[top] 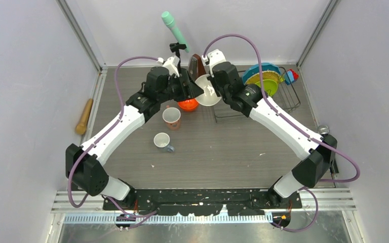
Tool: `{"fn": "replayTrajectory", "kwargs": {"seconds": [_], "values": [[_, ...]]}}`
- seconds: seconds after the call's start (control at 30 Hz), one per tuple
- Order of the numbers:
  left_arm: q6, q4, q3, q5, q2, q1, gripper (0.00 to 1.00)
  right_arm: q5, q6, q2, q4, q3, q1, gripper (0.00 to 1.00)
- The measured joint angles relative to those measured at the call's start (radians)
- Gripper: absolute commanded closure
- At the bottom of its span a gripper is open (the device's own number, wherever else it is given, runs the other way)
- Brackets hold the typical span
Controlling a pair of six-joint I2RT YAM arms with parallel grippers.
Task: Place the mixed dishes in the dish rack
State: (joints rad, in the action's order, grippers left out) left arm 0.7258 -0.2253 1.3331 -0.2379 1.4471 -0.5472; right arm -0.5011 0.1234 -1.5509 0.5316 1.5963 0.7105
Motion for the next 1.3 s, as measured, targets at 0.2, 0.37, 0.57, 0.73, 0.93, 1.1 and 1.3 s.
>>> {"fn": "replayTrajectory", "kwargs": {"seconds": [0.2, 0.37, 0.57, 0.73, 0.93, 1.1, 1.3], "values": [[-0.012, -0.014, 0.0, 0.056, 0.019, -0.009, 0.81, -0.007, -0.068, 0.004, 0.023, -0.018, 0.01, 1.0], [-0.044, -0.026, 0.0, 0.079, 0.024, -0.01, 1.0, 0.004, -0.082, 0.016, 0.027, -0.021, 0.01, 0.72], [-0.059, -0.071, 0.0, 0.095, 0.051, -0.013, 1.0, 0.108, -0.147, 0.08, 0.006, -0.034, 0.014, 0.26], [-0.066, -0.085, 0.0, 0.062, 0.051, 0.014, 1.0, 0.297, -0.233, 0.171, -0.008, -0.061, -0.056, 0.17], [-0.026, -0.053, -0.031, -0.054, 0.035, 0.095, 1.0, 0.568, -0.463, 0.224, -0.034, -0.095, -0.239, 0.05], [0.012, -0.045, -0.036, -0.126, 0.016, 0.133, 1.0, 0.711, -0.632, 0.25, -0.11, -0.174, -0.276, 0.02], [0.056, -0.024, -0.053, -0.18, -0.034, 0.137, 1.0, 0.8, -0.778, 0.319, -0.236, -0.285, -0.273, 0.0]]}}
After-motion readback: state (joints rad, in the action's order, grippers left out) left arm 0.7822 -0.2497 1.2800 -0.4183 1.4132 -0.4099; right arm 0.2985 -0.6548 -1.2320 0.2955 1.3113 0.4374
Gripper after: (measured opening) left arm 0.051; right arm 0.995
